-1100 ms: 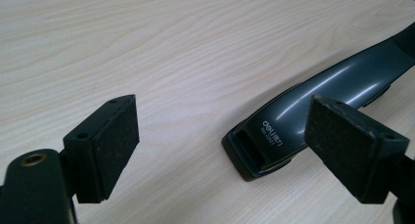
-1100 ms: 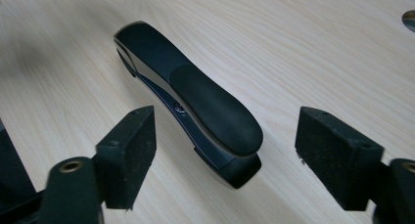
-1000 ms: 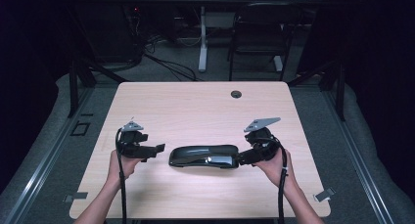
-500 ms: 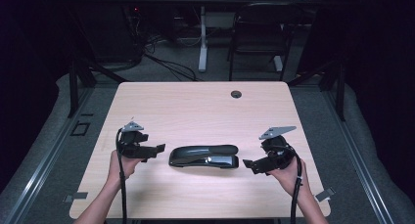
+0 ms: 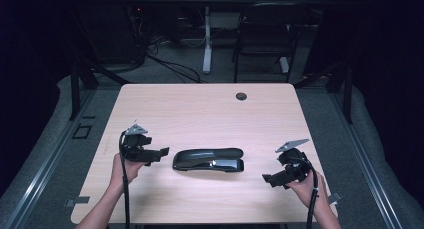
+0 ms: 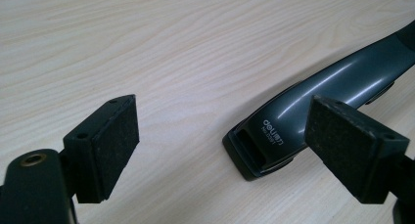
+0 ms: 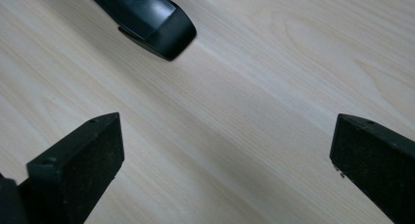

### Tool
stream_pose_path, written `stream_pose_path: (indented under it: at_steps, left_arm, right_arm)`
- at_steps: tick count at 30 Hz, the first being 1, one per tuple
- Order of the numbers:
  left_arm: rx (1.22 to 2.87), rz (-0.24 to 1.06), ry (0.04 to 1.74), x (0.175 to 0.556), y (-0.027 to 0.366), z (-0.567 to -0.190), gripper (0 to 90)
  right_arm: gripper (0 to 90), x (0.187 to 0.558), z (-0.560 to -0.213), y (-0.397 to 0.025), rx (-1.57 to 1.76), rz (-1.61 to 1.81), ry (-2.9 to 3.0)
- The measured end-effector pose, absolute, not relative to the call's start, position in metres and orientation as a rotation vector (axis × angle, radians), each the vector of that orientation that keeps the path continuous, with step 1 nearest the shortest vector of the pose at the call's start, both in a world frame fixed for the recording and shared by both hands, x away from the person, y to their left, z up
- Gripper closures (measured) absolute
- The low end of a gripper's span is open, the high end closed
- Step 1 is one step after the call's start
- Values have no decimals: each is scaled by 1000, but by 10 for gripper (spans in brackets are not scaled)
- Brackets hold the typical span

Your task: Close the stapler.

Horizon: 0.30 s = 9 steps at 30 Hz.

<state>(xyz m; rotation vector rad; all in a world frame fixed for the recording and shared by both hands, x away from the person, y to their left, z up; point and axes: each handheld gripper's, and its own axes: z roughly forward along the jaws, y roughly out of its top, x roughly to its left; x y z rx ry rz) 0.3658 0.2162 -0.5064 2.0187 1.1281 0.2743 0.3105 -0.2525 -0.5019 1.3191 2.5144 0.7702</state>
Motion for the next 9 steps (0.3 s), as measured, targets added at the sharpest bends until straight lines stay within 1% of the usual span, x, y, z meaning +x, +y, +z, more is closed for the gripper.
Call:
stream_pose_path:
  at_steps: [9]
  left_arm:
    - [2033,279,1125,366,214,-507,134]
  right_arm:
    - [0,316,-516,-253,1258,688,2550]
